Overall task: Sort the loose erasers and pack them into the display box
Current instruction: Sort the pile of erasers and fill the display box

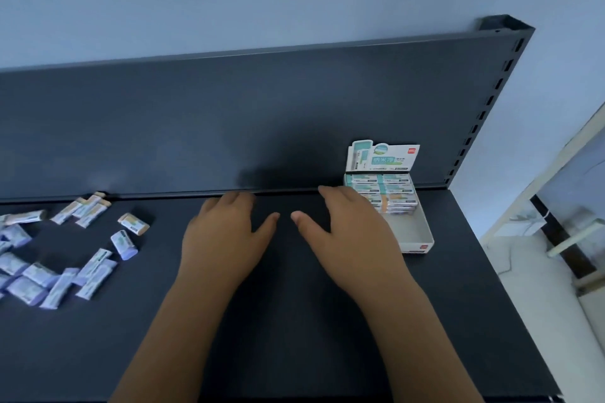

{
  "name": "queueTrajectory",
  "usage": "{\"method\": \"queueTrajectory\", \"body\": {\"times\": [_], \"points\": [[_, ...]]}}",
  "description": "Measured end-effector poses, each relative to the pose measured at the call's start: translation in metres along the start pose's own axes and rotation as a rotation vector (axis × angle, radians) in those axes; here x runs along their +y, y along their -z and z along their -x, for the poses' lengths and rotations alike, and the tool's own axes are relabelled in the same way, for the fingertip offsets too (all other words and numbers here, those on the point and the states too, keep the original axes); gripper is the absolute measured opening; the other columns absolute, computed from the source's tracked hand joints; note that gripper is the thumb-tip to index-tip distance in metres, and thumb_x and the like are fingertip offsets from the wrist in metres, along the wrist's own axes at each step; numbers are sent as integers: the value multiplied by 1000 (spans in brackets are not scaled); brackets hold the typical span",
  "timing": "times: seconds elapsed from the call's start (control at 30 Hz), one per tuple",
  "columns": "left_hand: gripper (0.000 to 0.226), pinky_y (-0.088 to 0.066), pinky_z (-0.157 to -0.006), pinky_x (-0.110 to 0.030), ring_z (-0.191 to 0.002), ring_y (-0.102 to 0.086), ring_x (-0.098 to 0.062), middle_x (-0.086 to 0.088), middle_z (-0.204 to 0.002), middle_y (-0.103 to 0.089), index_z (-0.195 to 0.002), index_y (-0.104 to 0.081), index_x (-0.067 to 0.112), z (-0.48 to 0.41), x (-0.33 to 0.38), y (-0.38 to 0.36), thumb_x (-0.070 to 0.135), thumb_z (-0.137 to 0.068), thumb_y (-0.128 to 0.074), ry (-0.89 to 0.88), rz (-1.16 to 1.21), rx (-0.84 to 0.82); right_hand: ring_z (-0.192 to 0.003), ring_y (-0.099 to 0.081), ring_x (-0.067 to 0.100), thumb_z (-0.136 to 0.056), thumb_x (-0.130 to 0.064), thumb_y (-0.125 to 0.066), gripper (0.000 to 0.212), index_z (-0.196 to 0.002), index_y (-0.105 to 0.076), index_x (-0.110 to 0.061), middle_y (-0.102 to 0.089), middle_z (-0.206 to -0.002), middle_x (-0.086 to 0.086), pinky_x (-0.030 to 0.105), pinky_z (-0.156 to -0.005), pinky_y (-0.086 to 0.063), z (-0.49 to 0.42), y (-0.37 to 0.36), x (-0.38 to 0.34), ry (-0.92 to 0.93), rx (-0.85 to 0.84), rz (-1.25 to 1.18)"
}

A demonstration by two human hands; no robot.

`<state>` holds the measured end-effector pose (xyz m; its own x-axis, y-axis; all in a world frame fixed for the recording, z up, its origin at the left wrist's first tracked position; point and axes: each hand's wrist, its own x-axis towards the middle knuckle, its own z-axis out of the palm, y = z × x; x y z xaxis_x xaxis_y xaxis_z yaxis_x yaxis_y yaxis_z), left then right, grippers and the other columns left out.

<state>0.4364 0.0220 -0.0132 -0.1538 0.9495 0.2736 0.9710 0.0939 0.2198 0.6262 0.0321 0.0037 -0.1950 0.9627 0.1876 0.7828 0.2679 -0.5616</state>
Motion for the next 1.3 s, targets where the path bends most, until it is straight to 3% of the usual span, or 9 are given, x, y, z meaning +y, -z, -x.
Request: {"method": "queueTrajectory", "body": {"times": [0.3,0.5,0.6,0.7,0.83,0.97,1.13,1.3], "points": [[43,-49,-87,-39,-111,-57,-28,-1,-116,-66,-114,-68,20,-8,-151,30,53,-89,-59,28,160,-51,-122,-49,18,-99,-54,-46,50,-134,-53,-18,-55,-130,-2,38,-98,-46,-15,-99,-127,21,-39,1],[25,-47,-82,-32,-98,-61,-19,2,-103,-69,-106,-73,20,-10,-261,58,30,-83,-73,-69,295,-62,-118,-53,19,-99,-42,-51,43,-136,-56,-19,-57,-129,-1,35,-97,-46,-20,-179,-214,-43,-66,-46],[31,-50,-88,-38,-102,-61,-24,0,-108,-68,-109,-72,18,-14,-312,63,23,-79,-77,-105,289,-72,-105,-56,20,-97,-34,-54,30,-121,-63,-19,-60,-113,0,37,-87,-49,-22,-209,-245,-70,-49,-37],[30,-50,-89,-41,-103,-60,-26,0,-108,-67,-109,-72,18,-18,-348,65,20,-79,-75,-112,320,-65,-111,-55,19,-96,-31,-57,33,-126,-63,-18,-60,-119,0,36,-91,-49,-20,-230,-267,-76,-44,-6],[38,-51,-91,-44,-106,-59,-26,0,-112,-65,-116,-68,21,-31,-378,62,14,-78,-72,-95,387,-59,-115,-53,19,-95,-27,-57,35,-128,-62,-17,-60,-123,0,36,-94,-49,-23,-247,-291,-51,-31,43],[43,-51,-90,-46,-107,-58,-32,-5,-115,-67,-120,-68,19,-44,-393,54,3,-80,-65,-134,368,-82,-103,-53,20,-93,-26,-54,22,-109,-66,-16,-60,-108,1,39,-87,-50,-33,-266,-310,-17,-32,83],[36,-50,-86,-44,-112,-51,-28,8,-117,-65,-110,-73,32,-50,-397,52,14,-84,-55,-201,196,-165,-105,-46,27,-87,-25,-45,29,-102,-67,-14,-52,-113,4,41,-90,-47,-54,-289,-325,-3,22,162],[25,-41,-85,-39,-113,-45,-24,9,-108,-63,-108,-70,33,-45,-398,56,29,-89,-55,-129,102,-148,-112,-45,30,-92,-28,-50,36,-125,-61,-21,-49,-124,4,44,-92,-47,-66,-297,-328,11,-68,348]]}}
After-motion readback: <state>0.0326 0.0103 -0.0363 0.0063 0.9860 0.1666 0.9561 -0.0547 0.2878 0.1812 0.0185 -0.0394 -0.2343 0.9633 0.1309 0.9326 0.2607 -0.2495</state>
